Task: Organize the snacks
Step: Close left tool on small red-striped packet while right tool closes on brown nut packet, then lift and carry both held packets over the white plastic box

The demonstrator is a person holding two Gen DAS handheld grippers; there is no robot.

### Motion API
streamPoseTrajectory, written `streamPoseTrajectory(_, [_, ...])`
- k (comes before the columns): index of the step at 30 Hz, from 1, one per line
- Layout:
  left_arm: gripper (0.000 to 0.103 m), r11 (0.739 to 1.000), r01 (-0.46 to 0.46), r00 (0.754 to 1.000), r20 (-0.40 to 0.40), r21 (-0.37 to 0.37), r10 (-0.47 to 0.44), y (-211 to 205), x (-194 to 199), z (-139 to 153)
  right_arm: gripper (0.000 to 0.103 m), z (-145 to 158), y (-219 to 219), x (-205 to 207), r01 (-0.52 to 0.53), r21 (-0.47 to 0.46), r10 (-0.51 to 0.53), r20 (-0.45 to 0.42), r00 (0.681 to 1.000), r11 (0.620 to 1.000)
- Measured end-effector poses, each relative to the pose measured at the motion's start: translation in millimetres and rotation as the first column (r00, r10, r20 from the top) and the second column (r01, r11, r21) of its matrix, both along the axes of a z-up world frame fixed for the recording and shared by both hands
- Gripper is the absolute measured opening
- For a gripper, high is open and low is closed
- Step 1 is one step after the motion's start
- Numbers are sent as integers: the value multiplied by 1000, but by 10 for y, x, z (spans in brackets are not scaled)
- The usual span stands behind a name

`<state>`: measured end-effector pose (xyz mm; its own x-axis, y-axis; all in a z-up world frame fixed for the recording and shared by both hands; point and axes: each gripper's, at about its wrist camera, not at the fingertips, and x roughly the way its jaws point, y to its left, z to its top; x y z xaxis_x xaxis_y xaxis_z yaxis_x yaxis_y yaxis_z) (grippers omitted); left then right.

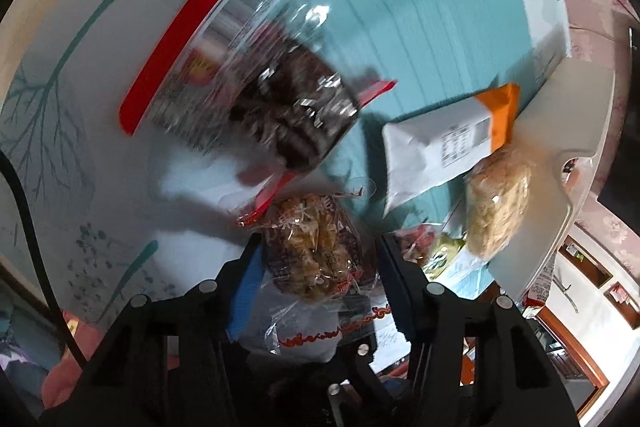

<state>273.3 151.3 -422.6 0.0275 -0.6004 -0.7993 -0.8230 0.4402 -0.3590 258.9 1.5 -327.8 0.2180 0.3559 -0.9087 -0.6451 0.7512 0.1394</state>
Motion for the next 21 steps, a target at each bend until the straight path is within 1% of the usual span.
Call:
streamPoseTrajectory(4, [54, 1000, 21, 1000, -1, 0, -21, 19, -23, 66, 47, 53, -36, -25, -5, 11, 5, -1, 1000, 1000])
streamPoseTrajectory(8, [54, 998, 59, 998, 28, 11, -59, -6, 12, 260, 47, 137, -92, -31, 4, 30, -4, -1, 1000, 1000])
streamPoseTrajectory(13, [54, 996, 82, 991, 102, 27, -85, -18, 110, 573, 47, 348, -209, -36, 12, 47, -13, 16, 1000, 999])
streamPoseTrajectory(14, [54, 996, 87, 990, 113, 32, -90, -27, 119, 592, 47, 388, -231, -30, 13, 52, -14, 16, 1000, 999])
streamPoseTrajectory(17, [54, 992, 115, 978, 168, 59, -123, -75, 269, 800, 47, 518, -301, -7, 24, 66, -26, 34, 999, 998])
streamPoseTrajectory(19, [54, 990, 117, 968, 213, 82, -132, -69, 343, 932, 47, 632, -383, 9, 44, 82, -48, 48, 998, 996])
streamPoseTrajectory(21, [54, 985, 129, 953, 260, 115, -155, -99, 431, 1079, 47, 709, -456, 46, 68, 92, -74, 62, 995, 993])
